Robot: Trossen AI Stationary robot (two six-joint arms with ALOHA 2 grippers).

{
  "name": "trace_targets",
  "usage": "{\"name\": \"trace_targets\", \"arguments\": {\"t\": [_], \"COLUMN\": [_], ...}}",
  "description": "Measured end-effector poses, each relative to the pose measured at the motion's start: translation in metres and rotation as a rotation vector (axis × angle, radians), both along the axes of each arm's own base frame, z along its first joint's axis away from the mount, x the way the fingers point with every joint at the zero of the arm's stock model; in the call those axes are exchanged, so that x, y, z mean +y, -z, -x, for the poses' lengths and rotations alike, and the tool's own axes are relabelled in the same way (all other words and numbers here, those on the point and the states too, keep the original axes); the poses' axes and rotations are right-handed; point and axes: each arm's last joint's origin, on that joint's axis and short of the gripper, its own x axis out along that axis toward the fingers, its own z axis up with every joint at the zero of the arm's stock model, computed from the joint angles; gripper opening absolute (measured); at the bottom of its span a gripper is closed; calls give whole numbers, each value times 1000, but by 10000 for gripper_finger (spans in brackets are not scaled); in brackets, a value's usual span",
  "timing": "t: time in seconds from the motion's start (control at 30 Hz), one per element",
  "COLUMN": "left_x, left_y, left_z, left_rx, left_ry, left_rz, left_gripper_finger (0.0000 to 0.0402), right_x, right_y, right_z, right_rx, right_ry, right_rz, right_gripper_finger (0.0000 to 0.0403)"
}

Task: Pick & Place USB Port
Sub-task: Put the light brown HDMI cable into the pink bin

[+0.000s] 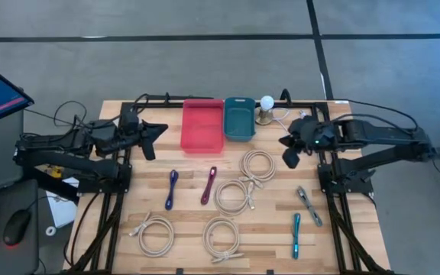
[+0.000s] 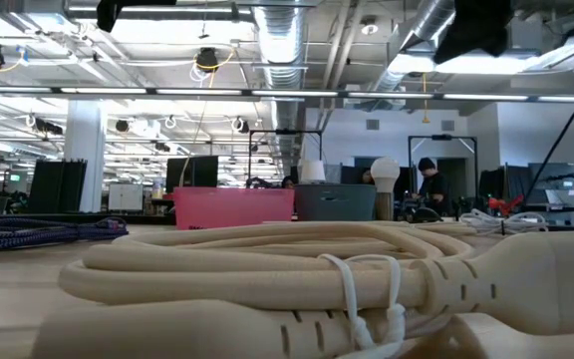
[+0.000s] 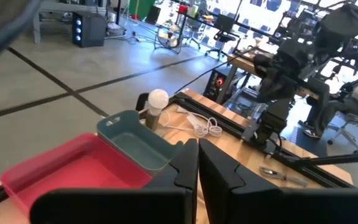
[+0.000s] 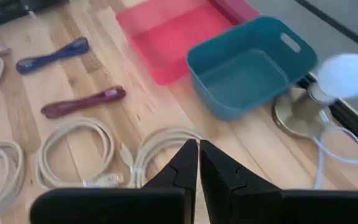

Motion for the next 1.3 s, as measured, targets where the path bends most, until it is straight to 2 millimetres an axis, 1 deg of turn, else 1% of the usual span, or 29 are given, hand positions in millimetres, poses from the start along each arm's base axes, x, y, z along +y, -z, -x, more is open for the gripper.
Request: {"name": "trace_targets", "arguments": {"t": [0.2, 0.33, 0.43, 0.57, 0.83, 0.97, 1.07, 1.3], "left_x": [-1, -1, -1, -1, -1, -1, -1, -1], "left_y": [0, 0, -1, -2, -2, -2, -2, -3], "left_z": [-1, -1, -1, -1, -1, -1, -1, -1], "left_rx": [11, 5, -3, -31, -28, -19, -19, -26], "left_ry": [32, 31, 30, 24, 26, 30, 30, 46], "left_rz": [-22, -15, -9, 30, 14, -7, -7, -5], "left_gripper_finger": [12, 12, 12, 12, 12, 12, 12, 12], "right_x": [0, 0, -1, -3, -3, -1, -2, -10], "right_y": [4, 9, 11, 10, 8, 7, 7, 7], "right_z": [-27, -37, -36, -35, -39, -40, -39, -38], "right_rx": [-50, -41, -24, -58, -105, -136, -142, -147], "right_ry": [-1, -3, -18, 25, 34, 61, 94, 134], "right_rz": [2, 0, -34, -114, -123, -164, -192, -185], "right_gripper_finger": [10, 10, 10, 10, 10, 10, 10, 10]}}
